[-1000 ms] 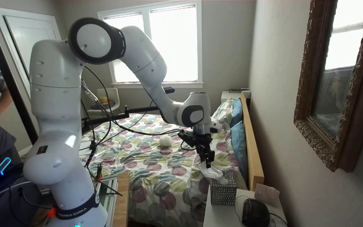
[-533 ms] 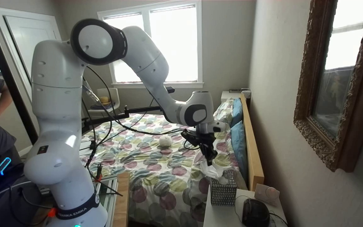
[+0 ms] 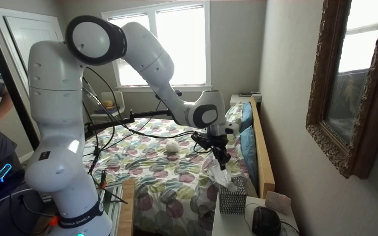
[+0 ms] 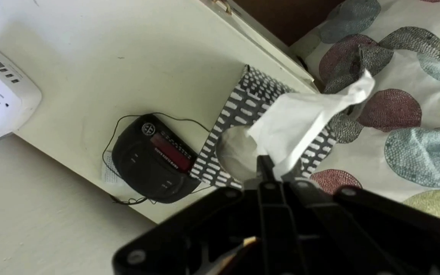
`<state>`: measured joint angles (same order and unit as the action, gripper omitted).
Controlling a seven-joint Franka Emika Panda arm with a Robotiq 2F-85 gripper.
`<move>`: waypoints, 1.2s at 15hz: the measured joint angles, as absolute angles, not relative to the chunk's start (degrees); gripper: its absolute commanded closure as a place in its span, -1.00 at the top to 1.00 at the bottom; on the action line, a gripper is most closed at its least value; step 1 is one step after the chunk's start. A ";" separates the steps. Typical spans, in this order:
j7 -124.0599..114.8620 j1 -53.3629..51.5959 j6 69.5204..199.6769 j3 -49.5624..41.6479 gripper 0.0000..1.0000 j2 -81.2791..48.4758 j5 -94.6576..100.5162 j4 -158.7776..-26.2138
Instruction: Place a single paper towel on the cabinet.
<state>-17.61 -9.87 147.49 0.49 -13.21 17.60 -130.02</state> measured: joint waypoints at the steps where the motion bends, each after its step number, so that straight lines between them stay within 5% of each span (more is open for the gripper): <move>1: -17.61 -9.77 147.49 0.44 -0.99 -12.03 17.60 -130.00; 18: -29.02 -2.01 140.35 -0.22 -0.99 0.94 30.35 -127.96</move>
